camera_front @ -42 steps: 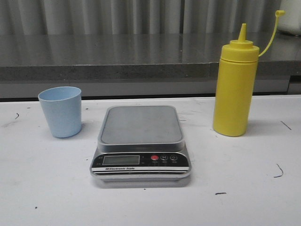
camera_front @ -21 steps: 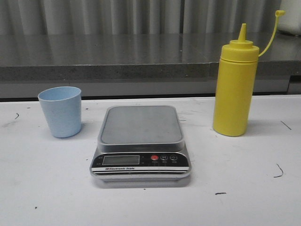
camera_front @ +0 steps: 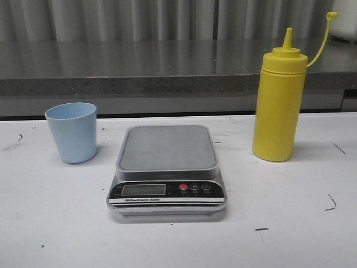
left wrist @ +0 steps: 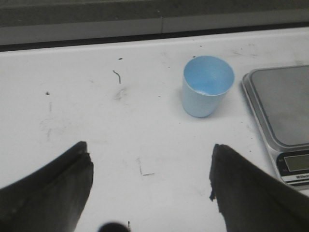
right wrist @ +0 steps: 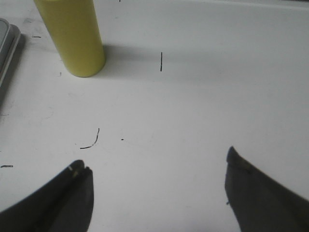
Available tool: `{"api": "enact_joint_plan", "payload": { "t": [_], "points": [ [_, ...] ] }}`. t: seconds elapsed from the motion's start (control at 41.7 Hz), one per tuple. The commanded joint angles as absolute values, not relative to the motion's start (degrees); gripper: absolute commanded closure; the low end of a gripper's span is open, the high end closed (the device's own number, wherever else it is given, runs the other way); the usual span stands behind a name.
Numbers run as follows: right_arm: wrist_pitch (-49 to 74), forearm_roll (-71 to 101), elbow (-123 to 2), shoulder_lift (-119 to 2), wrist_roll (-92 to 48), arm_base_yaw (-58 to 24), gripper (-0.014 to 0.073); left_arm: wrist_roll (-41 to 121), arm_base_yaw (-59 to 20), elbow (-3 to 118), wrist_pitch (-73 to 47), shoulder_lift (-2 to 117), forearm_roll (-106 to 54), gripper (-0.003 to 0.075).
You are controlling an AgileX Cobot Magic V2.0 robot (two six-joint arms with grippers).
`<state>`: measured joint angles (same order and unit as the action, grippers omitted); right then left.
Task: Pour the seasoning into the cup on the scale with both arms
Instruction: 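Reach the left gripper down to the light blue cup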
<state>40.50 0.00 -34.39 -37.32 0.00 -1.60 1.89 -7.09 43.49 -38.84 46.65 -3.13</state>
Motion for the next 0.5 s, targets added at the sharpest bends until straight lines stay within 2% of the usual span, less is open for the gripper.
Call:
{"api": "enact_joint_plan", "payload": {
  "t": [0.0,0.216,0.48],
  "points": [
    [37.24,-0.58,-36.14,-37.58,-0.62,-1.42,0.0012,2.47,-10.17,48.83,-36.71,51.72,-3.83,0.0218],
    [37.24,-0.58,-36.14,-37.58,-0.62,-1.42,0.0012,2.47,-13.53,59.2,-41.13,67.02,-3.6,0.0218],
    [37.3,-0.58,-36.14,-37.58,-0.62,-1.42,0.0012,2.47,-13.95,71.2,-46.28,83.84,-3.6,0.0218]
  ]
}}
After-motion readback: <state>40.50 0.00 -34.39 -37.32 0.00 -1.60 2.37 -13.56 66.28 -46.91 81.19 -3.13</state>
